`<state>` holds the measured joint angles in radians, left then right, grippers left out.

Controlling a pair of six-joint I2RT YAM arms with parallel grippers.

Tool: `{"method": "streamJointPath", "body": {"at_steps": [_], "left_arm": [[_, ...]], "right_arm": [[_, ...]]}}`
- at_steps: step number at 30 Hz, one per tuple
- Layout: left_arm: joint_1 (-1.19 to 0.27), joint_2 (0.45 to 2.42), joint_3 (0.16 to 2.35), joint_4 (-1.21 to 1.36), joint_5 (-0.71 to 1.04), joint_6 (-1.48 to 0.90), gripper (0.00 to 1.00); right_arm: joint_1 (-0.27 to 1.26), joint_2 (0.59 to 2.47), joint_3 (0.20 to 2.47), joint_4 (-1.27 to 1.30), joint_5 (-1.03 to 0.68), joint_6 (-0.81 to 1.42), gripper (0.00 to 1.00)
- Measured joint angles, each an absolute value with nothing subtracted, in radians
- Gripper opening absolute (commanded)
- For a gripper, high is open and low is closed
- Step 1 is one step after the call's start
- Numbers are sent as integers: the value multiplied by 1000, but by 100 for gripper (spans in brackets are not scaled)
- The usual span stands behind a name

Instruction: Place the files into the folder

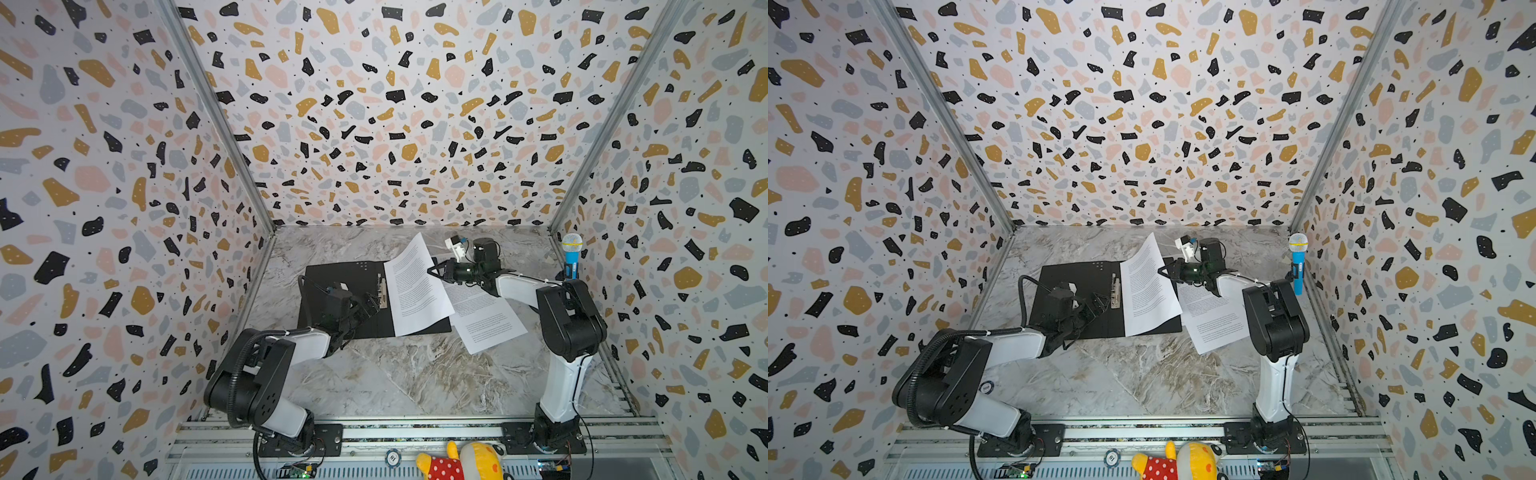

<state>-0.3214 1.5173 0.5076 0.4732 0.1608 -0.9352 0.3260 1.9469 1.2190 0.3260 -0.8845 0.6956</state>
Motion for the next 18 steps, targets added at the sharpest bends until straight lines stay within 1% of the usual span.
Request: {"method": "streamJointPath", "body": {"at_steps": [6,10,15,18], "left_arm": [[-313,1517,508,499,162,-951,100],[-307,1517,508,504,168,-959,100],[-302,1517,501,518,171,-962,100],[-298,1520,493,540,174,-973,100]], "right_arm": [[340,1916,1283,345,-906,758,0],[356,1916,1332,354,-906,783,0],[385,1917,1341,359,-905,816,0],[416,1931,1391,353,-904,828,0]]}}
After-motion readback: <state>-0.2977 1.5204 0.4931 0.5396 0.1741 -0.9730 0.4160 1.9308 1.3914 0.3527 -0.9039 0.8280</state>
